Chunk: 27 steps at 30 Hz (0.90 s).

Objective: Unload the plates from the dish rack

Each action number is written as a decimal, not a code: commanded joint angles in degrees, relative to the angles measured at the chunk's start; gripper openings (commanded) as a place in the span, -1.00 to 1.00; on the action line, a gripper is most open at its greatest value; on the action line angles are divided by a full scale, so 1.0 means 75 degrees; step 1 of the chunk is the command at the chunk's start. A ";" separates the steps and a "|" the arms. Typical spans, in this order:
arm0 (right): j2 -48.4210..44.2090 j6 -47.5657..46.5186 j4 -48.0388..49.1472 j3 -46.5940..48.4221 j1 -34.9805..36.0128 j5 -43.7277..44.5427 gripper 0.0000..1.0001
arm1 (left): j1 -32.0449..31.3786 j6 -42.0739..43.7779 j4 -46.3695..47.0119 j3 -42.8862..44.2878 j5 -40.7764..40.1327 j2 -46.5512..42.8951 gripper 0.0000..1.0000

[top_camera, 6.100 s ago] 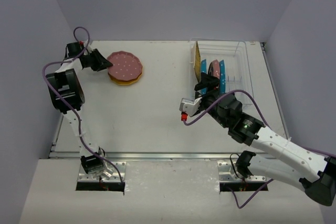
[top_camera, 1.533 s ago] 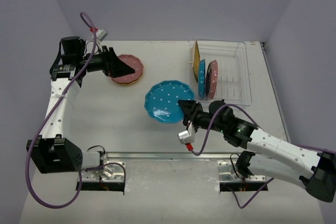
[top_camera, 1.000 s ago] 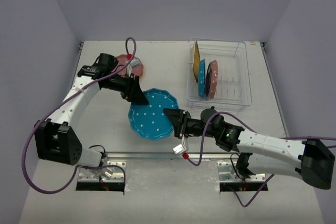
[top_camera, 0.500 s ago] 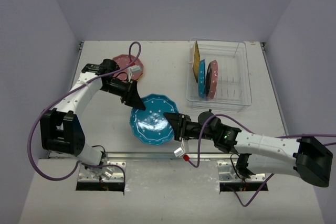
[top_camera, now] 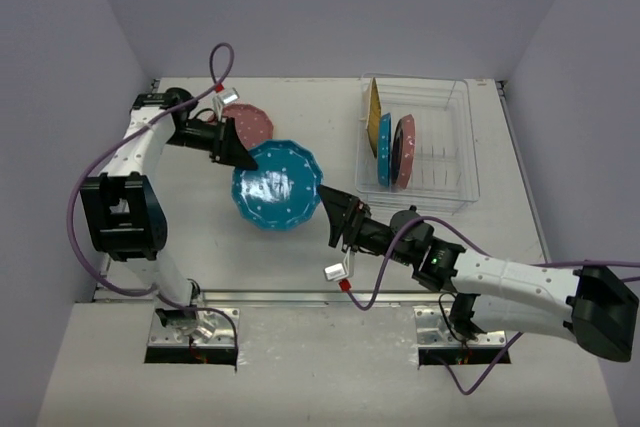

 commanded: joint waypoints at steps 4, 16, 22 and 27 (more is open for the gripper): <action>-0.0302 0.0540 0.0545 0.0309 0.0021 0.0898 0.98 | 0.1954 -0.3773 0.3769 0.0958 0.0116 0.0468 -1.00; -0.0388 0.4264 -0.2379 0.1703 -0.0246 0.2834 0.98 | 0.2173 -0.6907 0.6929 0.1799 -0.2590 0.1950 -1.00; -0.0317 0.6192 -0.3870 0.2555 -0.0552 0.2977 0.97 | 0.2167 -0.7071 0.7048 0.2234 -0.3292 0.2762 -1.00; -0.0056 0.7391 -0.4791 0.3382 -0.0760 0.2936 0.97 | 0.2079 -0.6972 0.7148 0.2372 -0.3523 0.3219 -1.00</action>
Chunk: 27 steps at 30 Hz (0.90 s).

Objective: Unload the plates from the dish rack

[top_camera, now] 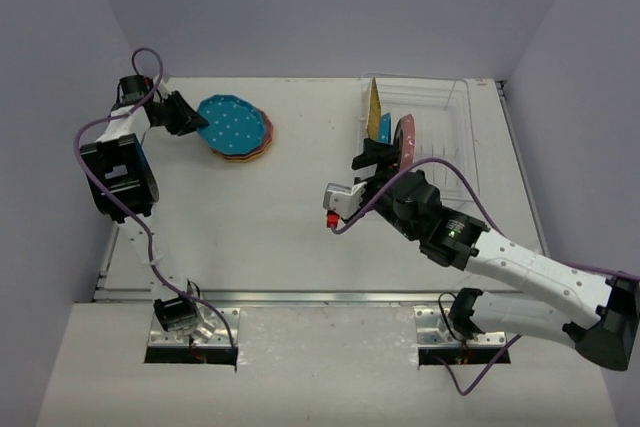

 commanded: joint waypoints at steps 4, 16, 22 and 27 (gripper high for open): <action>0.0229 0.2396 -0.1376 0.1133 -0.0363 -0.0043 0.98 | -0.0212 -0.0151 0.0788 0.0655 -0.0022 0.0039 -1.00; 0.0645 0.6319 -0.3391 0.3031 -0.2412 -0.1570 0.97 | -0.0672 0.0677 0.0948 -0.0303 -0.1908 -0.0583 0.12; 0.0943 0.8401 -0.3993 0.3531 -0.3435 -0.2181 0.98 | -0.1069 0.1224 0.0926 -0.0638 -0.3095 -0.1040 0.45; 0.1385 0.9627 -0.4895 0.3755 -0.4750 -0.3368 0.98 | -0.1654 0.2101 0.1284 -0.1300 -0.5169 -0.2117 0.60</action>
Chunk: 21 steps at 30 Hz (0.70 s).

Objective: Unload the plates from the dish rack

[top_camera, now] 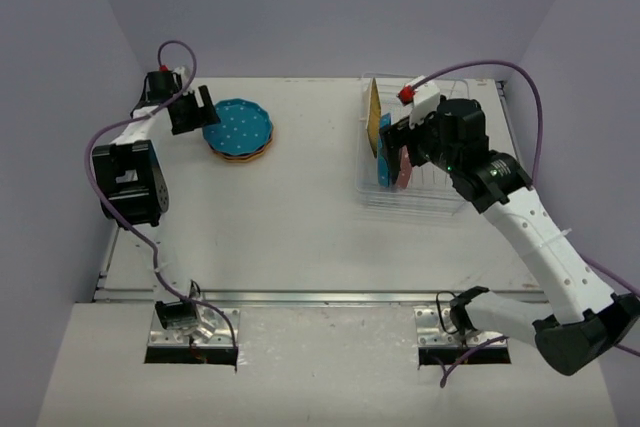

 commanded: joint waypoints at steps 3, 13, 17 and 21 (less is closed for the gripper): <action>0.0867 0.1809 -0.1158 0.0394 -0.1583 -0.1508 0.82 | -0.0732 0.1040 0.0958 -0.0964 -0.2449 -0.2256 0.73; 0.2030 0.1631 -0.1330 0.0749 -0.2271 -0.1689 0.49 | -0.0965 0.1645 0.0946 -0.2280 -0.1930 -0.4742 0.78; 0.2417 0.1610 -0.1109 0.0989 -0.2306 -0.1653 0.49 | -0.0978 0.1785 0.0696 -0.2515 -0.1928 -0.5298 0.80; 0.2945 0.1597 -0.0859 0.1188 -0.2306 -0.1431 0.48 | -0.0978 0.1802 0.0505 -0.2765 -0.1680 -0.5630 0.80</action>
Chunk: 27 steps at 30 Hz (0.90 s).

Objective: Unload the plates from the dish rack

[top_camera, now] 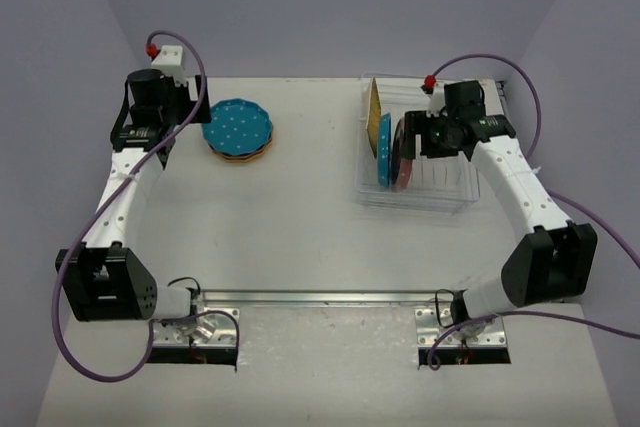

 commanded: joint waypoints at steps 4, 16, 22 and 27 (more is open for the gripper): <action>0.0941 0.0186 0.0642 0.0740 -0.0042 0.0245 0.46 | -0.0051 0.0086 -0.0255 -0.0310 0.0369 -0.0555 0.80; 0.1835 0.0241 0.0574 0.1210 -0.0313 -0.0235 -0.33 | -0.0051 0.0000 -0.0359 -0.0457 0.0454 -0.0652 0.81; 0.1704 -0.0131 0.0201 0.1144 -0.0605 -0.0547 -0.79 | -0.0051 -0.0139 -0.0333 -0.0446 0.0544 -0.0555 0.81; 0.1387 -0.0275 -0.0095 0.1430 -0.0664 -0.0814 -1.00 | -0.0051 -0.0241 -0.0350 -0.0416 0.0618 -0.0490 0.83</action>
